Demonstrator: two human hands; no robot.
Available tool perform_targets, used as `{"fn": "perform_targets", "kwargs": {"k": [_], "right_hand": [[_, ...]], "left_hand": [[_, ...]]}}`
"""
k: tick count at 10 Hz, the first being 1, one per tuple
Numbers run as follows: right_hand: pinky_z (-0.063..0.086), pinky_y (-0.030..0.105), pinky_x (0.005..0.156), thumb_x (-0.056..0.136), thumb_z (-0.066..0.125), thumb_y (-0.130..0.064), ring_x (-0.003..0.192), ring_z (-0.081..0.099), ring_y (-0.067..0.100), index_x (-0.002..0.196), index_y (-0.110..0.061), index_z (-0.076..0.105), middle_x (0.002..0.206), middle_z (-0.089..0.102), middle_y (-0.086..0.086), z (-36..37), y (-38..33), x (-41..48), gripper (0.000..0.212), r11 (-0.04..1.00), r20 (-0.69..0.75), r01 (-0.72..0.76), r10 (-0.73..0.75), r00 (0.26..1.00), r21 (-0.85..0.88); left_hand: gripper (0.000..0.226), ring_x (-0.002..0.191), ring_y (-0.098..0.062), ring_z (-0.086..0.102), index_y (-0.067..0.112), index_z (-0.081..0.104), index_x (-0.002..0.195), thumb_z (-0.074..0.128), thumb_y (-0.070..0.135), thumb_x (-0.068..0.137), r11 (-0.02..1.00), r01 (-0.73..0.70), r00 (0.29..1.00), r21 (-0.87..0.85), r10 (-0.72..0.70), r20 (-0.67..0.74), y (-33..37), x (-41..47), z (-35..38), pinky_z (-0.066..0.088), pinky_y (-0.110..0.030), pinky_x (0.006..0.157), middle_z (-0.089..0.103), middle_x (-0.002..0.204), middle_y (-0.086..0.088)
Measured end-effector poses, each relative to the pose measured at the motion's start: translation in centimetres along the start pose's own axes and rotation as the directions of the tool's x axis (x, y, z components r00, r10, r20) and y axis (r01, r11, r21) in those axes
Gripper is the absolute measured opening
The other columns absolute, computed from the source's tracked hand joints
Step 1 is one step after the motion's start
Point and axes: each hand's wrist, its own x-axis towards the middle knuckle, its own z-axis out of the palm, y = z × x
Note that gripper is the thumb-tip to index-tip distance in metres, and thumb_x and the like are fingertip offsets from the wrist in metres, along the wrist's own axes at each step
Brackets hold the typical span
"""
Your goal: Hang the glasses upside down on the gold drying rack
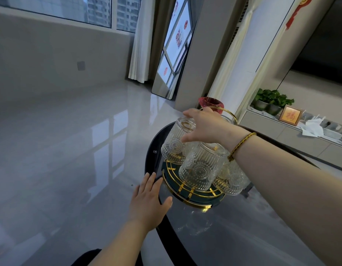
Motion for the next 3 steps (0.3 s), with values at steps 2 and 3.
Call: {"fn": "perform_targets", "kwargs": {"k": [2,3], "right_hand": [[0.032,0.042,0.099,0.068,0.066,-0.047,0.126,0.030,0.029,0.132,-0.019,0.030,0.133,0.045,0.011,-0.10,0.12,-0.51,0.079,0.997,-0.012,-0.002,0.003,1.000,0.079],[0.032,0.041,0.100,0.070,0.063,-0.048,0.128,0.028,0.028,0.133,-0.020,0.028,0.135,0.043,0.011,-0.32,0.44,-0.72,0.077,0.990,-0.025,-0.019,0.022,0.999,0.140]], "left_hand": [[0.062,0.138,-0.010,-0.014,0.028,0.006,0.141,0.033,0.050,0.089,1.000,0.000,1.000,0.008,0.000,0.025,-0.11,-0.05,-0.09,-0.002,-0.035,0.114,-0.004,0.154,0.005],[0.062,0.139,-0.011,-0.013,0.028,0.007,0.141,0.033,0.050,0.089,0.999,-0.006,0.999,0.053,0.004,0.034,0.17,0.03,-0.29,-0.002,-0.036,0.114,-0.004,0.154,0.005]]}}
